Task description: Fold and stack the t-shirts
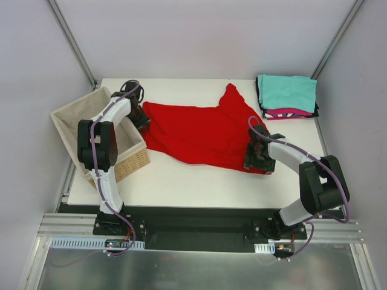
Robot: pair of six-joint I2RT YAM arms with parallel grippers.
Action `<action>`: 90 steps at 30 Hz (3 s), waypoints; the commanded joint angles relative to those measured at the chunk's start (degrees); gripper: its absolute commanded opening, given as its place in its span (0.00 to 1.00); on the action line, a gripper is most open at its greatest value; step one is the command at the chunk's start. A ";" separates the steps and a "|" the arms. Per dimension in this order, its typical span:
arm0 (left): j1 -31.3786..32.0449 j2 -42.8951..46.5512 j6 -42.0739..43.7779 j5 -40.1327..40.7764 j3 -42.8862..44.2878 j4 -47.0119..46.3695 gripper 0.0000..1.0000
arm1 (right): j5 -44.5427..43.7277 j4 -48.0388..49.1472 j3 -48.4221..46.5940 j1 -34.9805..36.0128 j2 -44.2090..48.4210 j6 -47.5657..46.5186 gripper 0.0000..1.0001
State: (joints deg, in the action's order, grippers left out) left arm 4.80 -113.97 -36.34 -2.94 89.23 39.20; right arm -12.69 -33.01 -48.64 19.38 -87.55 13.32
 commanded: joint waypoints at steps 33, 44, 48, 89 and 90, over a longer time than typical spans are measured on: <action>11.54 22.13 -5.41 -33.79 -42.04 -32.86 0.98 | -0.85 -0.56 1.62 0.66 1.24 0.13 0.73; 16.91 28.97 -3.48 -36.62 -25.70 -28.59 0.97 | -1.55 -0.65 1.01 1.19 0.27 0.04 0.73; 17.00 33.63 -3.39 -38.19 -24.72 -27.16 0.98 | -1.64 -0.56 0.83 1.63 0.01 -0.05 0.73; 6.54 60.97 6.28 6.56 -25.06 29.89 0.99 | -3.13 1.38 2.24 4.88 3.08 -0.66 0.73; 6.63 61.24 6.10 5.76 -25.77 29.27 0.99 | -3.22 1.29 2.24 4.97 3.17 -0.58 0.73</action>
State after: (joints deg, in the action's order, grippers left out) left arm 11.55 -52.73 -30.37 9.10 67.33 66.65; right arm -14.85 -31.48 -46.98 23.53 -85.84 12.99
